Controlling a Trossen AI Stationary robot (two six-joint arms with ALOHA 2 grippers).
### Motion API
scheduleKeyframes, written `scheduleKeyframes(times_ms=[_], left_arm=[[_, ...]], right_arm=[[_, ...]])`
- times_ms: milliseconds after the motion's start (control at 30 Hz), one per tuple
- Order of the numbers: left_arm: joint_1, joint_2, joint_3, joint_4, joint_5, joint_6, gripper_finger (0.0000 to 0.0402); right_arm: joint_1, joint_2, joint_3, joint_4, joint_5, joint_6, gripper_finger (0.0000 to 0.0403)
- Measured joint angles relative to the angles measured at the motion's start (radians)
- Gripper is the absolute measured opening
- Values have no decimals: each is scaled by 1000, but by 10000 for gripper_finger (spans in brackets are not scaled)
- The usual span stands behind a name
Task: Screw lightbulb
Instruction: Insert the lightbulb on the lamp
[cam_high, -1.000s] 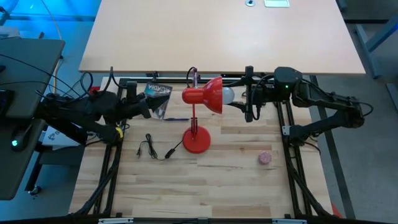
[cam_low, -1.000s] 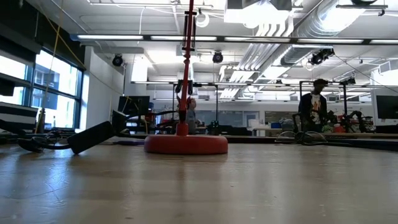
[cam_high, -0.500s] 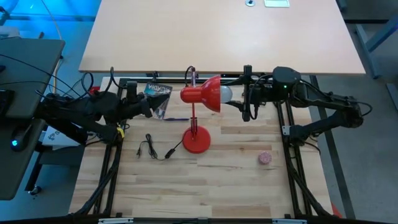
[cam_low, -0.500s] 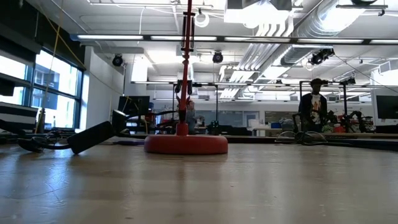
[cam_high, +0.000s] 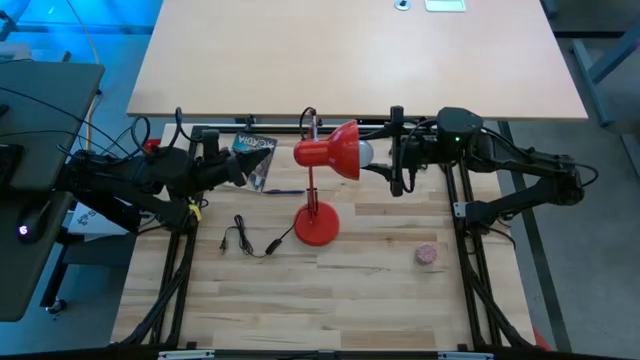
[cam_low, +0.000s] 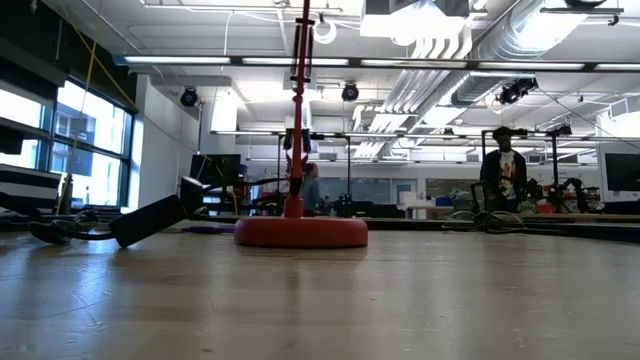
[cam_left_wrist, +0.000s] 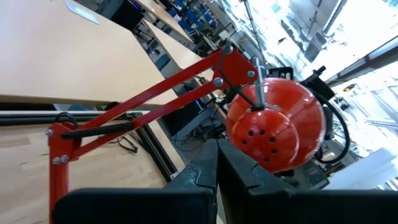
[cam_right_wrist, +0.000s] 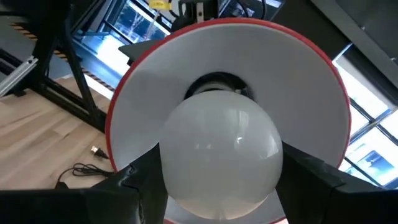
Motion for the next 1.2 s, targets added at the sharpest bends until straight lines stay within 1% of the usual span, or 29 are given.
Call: scheduleKeyframes(times_ms=[100, 200, 400, 467, 667, 833, 1000, 1200], left_arm=[[0, 0, 0, -27, -3, 0, 0], [0, 0, 0, -55, -3, -3, 0], [0, 0, -1, -69, -5, -102, 0], [0, 3, -1, -64, -6, -114, 0], [0, 28, -1, -63, -6, -114, 0], [0, 39, -1, -64, -3, -115, 0], [0, 38, -1, -63, -4, -116, 0], [0, 38, -1, -63, -7, -116, 0]], right_arm=[[0, -13, 0, -14, -5, -5, 228], [0, -26, 0, -22, -36, 5, 228], [0, -34, 0, -2, -35, 40, 228], [0, -29, 0, 3, -29, 40, 228], [0, -12, 0, -15, 28, 18, 228], [-1, 2, 0, -13, 27, -1, 228], [-2, 6, 0, 3, -14, 6, 228], [-2, 7, 0, 25, -22, 21, 228]])
